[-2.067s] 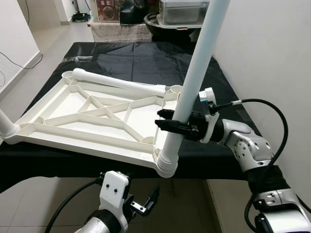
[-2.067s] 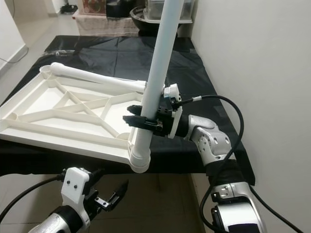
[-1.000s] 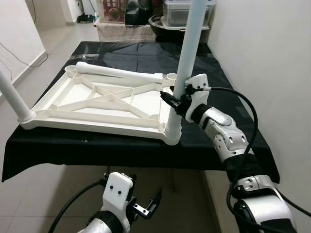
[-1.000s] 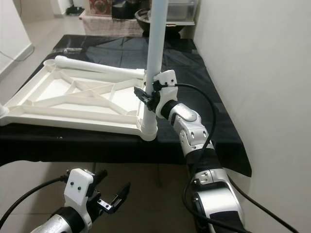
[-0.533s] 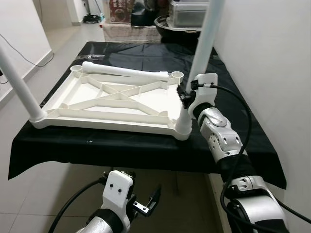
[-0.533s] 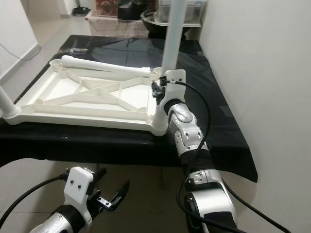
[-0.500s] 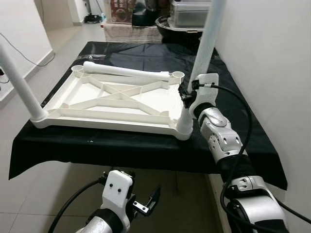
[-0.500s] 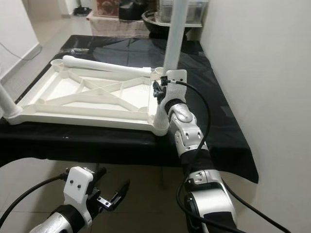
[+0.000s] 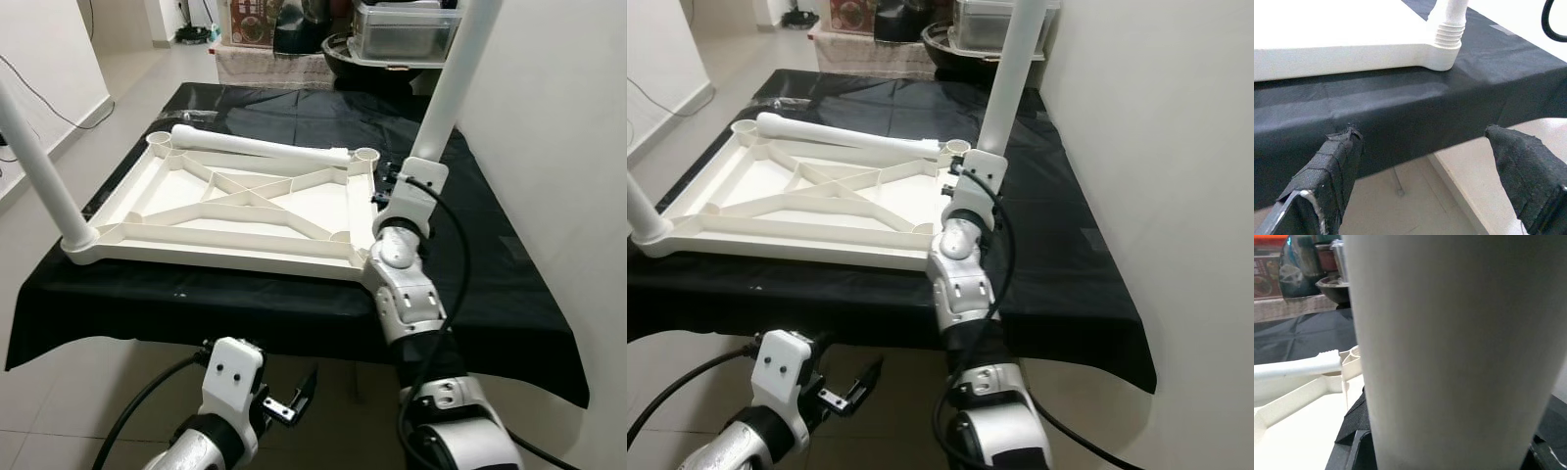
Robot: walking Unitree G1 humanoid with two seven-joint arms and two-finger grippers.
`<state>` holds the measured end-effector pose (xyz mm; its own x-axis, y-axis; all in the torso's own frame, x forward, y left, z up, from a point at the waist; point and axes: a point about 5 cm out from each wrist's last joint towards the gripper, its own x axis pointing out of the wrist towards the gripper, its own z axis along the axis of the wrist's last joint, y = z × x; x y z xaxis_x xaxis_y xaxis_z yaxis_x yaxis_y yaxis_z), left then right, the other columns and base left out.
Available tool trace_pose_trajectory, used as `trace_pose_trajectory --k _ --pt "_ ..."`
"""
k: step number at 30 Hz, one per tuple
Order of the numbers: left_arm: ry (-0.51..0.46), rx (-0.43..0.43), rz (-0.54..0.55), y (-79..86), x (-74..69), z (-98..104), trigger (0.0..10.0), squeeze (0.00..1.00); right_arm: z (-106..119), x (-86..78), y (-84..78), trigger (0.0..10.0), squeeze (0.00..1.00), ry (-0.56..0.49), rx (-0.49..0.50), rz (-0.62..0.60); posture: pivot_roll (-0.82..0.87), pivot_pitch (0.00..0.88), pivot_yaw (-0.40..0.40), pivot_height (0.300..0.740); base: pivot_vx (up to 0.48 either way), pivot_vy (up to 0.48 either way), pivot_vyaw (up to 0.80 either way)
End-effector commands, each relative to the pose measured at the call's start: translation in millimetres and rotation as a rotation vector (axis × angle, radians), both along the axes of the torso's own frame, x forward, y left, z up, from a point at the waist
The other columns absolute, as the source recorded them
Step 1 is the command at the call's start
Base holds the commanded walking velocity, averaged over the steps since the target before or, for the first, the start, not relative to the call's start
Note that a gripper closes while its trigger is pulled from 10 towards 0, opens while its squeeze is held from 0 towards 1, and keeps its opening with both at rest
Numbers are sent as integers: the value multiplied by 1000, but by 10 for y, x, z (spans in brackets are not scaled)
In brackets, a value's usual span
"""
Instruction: Building children table
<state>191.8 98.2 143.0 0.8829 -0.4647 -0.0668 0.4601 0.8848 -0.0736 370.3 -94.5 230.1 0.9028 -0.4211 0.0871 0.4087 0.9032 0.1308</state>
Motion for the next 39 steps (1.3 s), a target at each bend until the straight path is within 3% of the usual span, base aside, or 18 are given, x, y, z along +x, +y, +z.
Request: trace_pose_trajectory --k 1,3,6,9,12,24,27,30,31,33,39 --pt "20 5 3 -4 -8 -53 10000 0 -358 -42 -11 10000 0 179 32 -64 78 121 -52 740 0 0 0" --pt "20 5 3 -4 -8 -53 10000 0 -358 -42 -11 10000 0 179 32 -64 78 121 -52 740 0 0 0" --pt "22 5 -1 -15 0 -71 10000 0 -356 -133 184 10000 0 217 80 -89 79 107 -53 740 0 0 0" --pt "25 5 -2 -16 1 -83 10000 0 -330 -154 239 10000 0 211 88 -58 75 102 -53 740 0 0 0" --pt "27 5 -2 -16 4 -93 10000 0 -290 -149 243 10000 0 190 40 -32 74 102 -51 740 0 0 0" --pt "25 7 -6 -14 27 -101 10000 0 -267 -157 206 10000 0 180 57 -42 73 112 -47 740 0 0 0" --pt "24 9 -9 -18 29 -105 10000 0 -170 -147 155 10000 0 135 57 -43 74 116 -44 740 0 0 0" --pt "24 12 -11 -20 34 -109 10000 0 141 -88 32 10000 0 27 43 -68 71 111 -46 740 0 0 0" --pt "24 12 -11 -20 34 -109 10000 0 141 -88 32 10000 0 27 43 -68 71 111 -46 740 0 0 0" --pt "22 14 -14 -19 35 -114 10000 0 423 -54 -31 10000 0 -69 28 -83 72 109 -48 740 0 0 0" --pt "21 17 -17 -20 38 -117 10000 0 597 -43 -51 10000 0 -126 29 -78 70 111 -47 740 0 0 0"
